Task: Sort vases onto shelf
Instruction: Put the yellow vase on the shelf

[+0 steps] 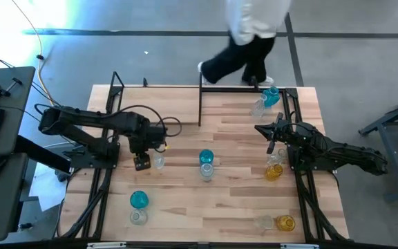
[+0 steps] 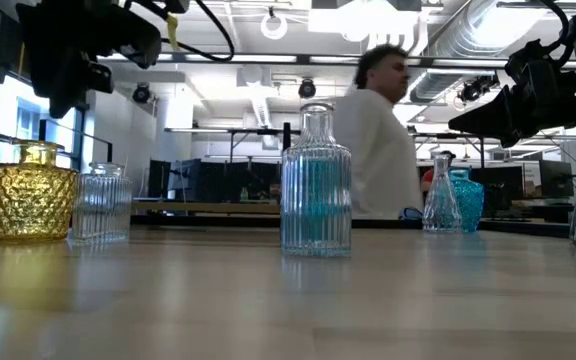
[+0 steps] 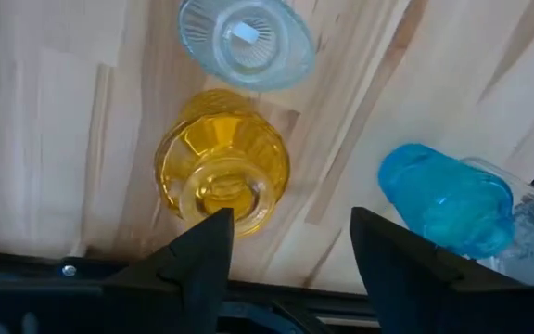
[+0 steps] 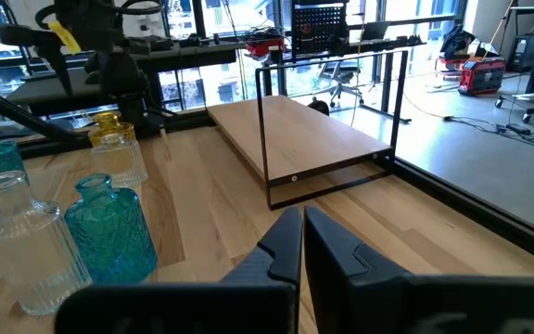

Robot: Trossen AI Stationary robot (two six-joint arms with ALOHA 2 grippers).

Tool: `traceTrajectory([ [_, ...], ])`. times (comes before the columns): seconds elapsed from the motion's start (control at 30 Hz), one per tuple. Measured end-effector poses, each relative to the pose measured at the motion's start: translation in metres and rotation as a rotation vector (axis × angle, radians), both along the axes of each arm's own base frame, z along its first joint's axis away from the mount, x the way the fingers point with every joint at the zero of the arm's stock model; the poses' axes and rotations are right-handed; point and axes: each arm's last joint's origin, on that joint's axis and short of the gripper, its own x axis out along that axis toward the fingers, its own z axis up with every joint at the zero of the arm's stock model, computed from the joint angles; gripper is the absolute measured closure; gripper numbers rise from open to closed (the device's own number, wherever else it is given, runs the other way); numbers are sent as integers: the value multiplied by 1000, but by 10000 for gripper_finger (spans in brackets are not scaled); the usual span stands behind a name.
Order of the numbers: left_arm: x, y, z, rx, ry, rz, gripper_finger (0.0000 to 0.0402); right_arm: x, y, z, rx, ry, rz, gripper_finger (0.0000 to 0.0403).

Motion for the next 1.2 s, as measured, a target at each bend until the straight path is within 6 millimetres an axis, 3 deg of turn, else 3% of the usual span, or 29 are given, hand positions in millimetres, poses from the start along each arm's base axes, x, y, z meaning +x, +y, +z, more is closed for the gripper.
traceTrajectory([
  [0.4, -15, 8, -33, 57, 131, 1, 199, 0, 0, 0, 0, 0, 0, 402],
  [1.2, -7, 27, -35, 54, 26, 4, 215, 0, 0, 0, 0, 0, 0, 402],
])
